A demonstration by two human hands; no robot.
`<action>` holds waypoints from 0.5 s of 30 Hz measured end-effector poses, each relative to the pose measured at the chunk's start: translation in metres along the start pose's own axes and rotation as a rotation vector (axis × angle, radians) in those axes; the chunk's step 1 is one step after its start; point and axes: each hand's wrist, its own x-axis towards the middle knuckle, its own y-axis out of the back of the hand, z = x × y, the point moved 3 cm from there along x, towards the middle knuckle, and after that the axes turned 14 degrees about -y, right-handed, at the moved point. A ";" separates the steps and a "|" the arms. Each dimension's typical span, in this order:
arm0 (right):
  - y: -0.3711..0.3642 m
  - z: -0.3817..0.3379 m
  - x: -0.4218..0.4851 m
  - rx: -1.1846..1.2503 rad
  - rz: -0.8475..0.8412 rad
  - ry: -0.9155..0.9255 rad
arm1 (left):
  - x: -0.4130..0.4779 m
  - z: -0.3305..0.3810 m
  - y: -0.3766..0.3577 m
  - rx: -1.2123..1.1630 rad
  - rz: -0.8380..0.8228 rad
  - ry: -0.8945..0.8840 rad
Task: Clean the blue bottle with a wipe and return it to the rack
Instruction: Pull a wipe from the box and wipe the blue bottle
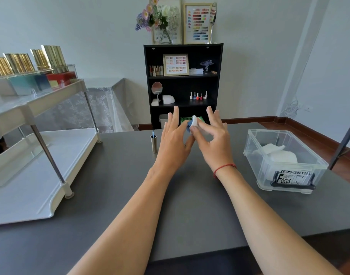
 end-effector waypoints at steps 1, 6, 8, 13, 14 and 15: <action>0.000 -0.001 0.000 0.021 -0.011 -0.014 | 0.000 0.001 0.000 -0.003 0.002 -0.001; -0.001 -0.001 0.001 0.070 0.023 0.002 | -0.002 0.001 -0.001 0.071 -0.009 0.029; -0.001 0.001 0.002 0.074 0.034 0.018 | -0.002 -0.001 -0.002 0.094 -0.016 0.055; 0.000 0.002 0.002 0.129 0.002 -0.030 | -0.001 -0.003 -0.002 0.095 -0.014 0.060; 0.000 0.001 0.001 0.136 -0.018 -0.048 | -0.001 -0.002 -0.001 0.098 -0.011 0.055; -0.001 0.000 0.000 0.140 -0.040 -0.063 | -0.001 -0.002 0.000 0.098 -0.008 0.048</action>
